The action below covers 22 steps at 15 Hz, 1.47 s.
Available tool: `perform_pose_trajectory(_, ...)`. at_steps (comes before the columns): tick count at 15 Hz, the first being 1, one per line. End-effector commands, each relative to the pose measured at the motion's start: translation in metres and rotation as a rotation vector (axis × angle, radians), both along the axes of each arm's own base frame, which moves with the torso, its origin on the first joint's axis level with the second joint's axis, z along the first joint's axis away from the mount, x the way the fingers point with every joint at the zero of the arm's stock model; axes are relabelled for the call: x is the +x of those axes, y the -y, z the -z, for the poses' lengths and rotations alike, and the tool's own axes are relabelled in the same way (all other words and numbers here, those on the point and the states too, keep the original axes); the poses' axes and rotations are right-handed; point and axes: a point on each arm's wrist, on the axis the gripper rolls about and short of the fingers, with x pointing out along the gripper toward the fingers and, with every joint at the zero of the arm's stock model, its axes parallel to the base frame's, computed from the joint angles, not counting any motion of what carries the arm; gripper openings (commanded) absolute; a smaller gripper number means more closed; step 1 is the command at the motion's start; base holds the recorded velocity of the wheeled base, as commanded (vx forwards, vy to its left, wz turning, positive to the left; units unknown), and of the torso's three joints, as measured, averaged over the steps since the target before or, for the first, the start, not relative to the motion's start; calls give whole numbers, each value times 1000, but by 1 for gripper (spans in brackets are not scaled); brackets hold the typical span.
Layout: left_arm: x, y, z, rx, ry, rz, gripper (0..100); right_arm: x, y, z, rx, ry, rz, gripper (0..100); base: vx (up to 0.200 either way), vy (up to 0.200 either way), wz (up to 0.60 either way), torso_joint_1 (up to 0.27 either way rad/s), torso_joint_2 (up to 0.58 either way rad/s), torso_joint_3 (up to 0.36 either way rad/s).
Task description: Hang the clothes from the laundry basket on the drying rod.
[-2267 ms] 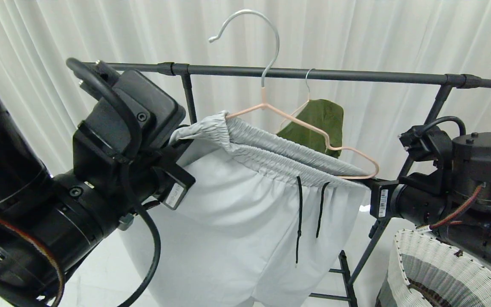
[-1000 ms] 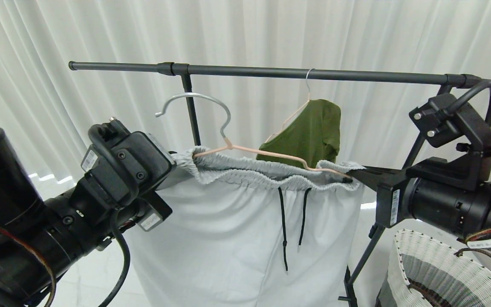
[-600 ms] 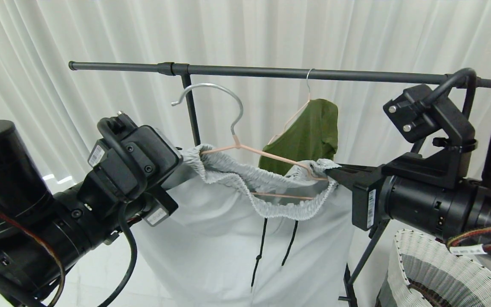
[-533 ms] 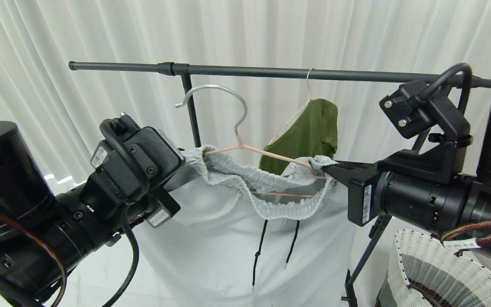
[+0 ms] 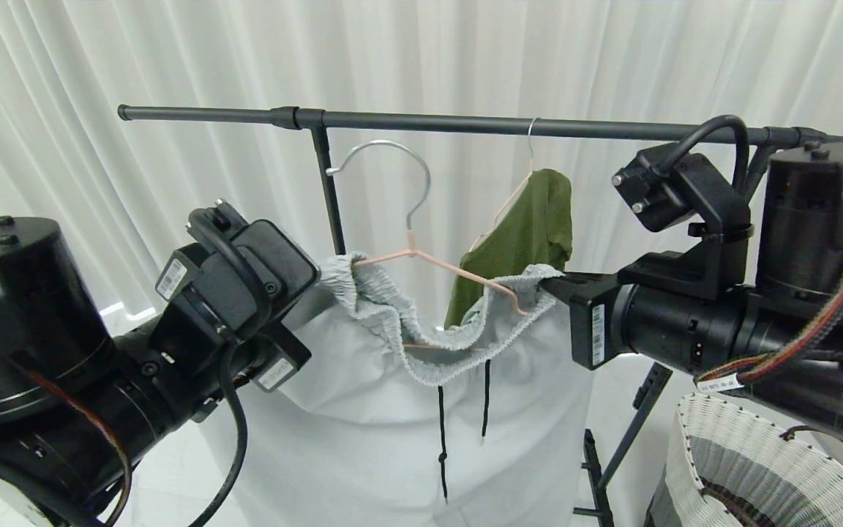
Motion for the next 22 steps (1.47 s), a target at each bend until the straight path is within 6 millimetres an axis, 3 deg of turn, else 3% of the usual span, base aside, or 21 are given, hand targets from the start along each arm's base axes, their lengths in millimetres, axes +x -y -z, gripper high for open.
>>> perform_pose_trajectory(1, 7, -11, 4, 8, -10, -94, 0, 5, 21, -8, 5, 9, 63, 0, 0, 0, 0, 0, 0, 0)
perform_pose_trajectory(4, 9, -3, 8, -78, -49, -118, 0, -6, 30, -11, 6, 11, 45, 0, 0, 0, 0, 0, 0, 0)
perform_pose_trajectory(8, 7, 9, 1, -174, -53, -112, 0, -32, 24, 4, -66, -3, -64, 0, 0, 0, 0, 0, 0, 0)
perform_pose_trajectory(9, 6, 11, 1, -183, -46, -102, 0, -35, 22, 5, -75, -6, -81, 100, 0, 0, 0, 0, 0, 0)
perform_pose_trajectory(13, -4, 23, 3, -207, -27, -27, 0, -33, 23, 3, -137, 53, -93, 100, 0, 0, 0, 0, 0, 0)
perform_pose_trajectory(18, -7, 31, 3, -211, -24, 11, 0, -9, 36, 0, -294, 200, -27, 100, 0, 0, 0, 0, 0, 0)
perform_pose_trajectory(22, -12, 46, 1, -215, -25, 68, 0, -4, 23, 5, -341, 230, -63, 100, 0, 0, 0, 0, 0, 0)
